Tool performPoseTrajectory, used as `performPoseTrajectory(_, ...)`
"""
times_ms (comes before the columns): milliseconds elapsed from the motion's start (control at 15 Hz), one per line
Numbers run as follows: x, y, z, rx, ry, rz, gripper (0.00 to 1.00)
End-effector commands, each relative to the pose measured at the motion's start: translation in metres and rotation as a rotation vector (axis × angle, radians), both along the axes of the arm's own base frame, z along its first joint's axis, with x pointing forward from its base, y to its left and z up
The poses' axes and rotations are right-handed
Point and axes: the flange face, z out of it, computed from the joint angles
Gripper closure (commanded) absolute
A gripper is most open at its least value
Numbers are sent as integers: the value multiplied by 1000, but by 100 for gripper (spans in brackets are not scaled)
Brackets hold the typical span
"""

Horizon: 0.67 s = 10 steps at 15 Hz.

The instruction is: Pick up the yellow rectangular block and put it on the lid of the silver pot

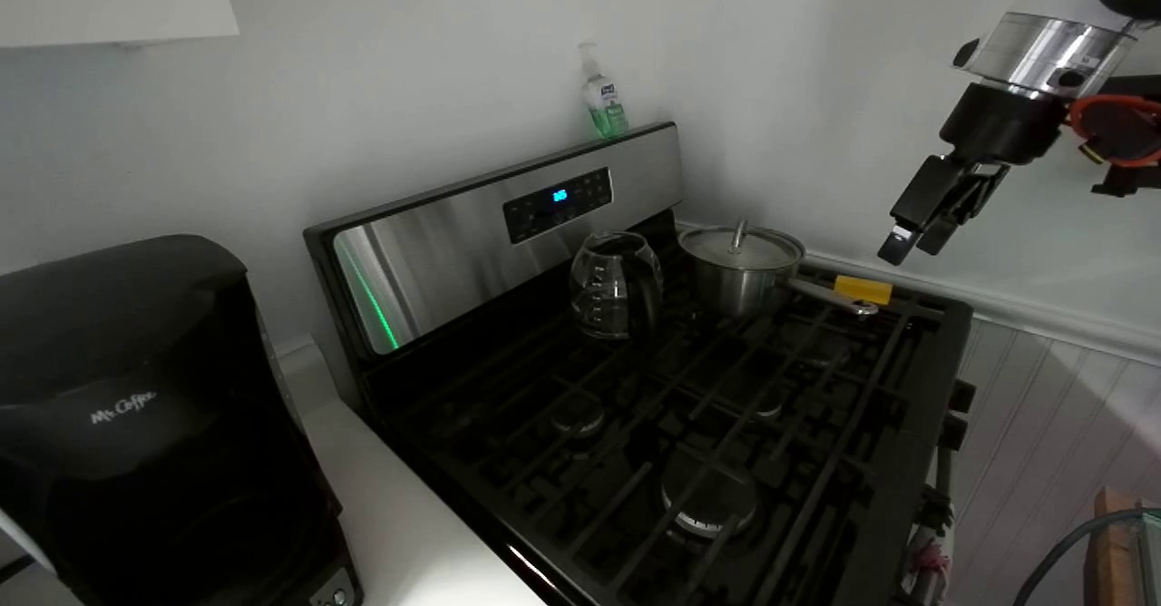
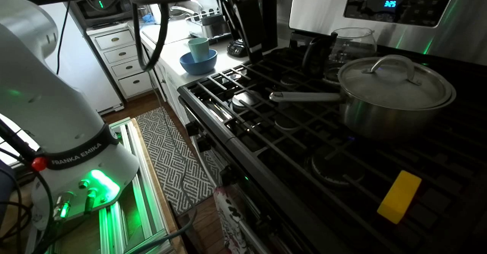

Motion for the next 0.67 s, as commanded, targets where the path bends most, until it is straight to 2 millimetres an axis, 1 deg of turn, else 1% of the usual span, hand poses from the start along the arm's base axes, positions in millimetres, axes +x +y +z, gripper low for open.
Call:
performPoseTrajectory(0, 0, 0, 1, 0, 1, 0, 0)
performPoseTrajectory(133, 0, 0, 1, 0, 1, 0, 0)
performPoseTrajectory(200, -3, -4, 9, -29, -25, 5, 0)
performPoseTrajectory(267, -6, -9, 14, -36, -43, -10, 0)
performPoseTrajectory(400, -17, -32, 26, -27, -60, -52, 0)
performPoseTrajectory(600, -41, -79, 38, -97, -53, -69, 0)
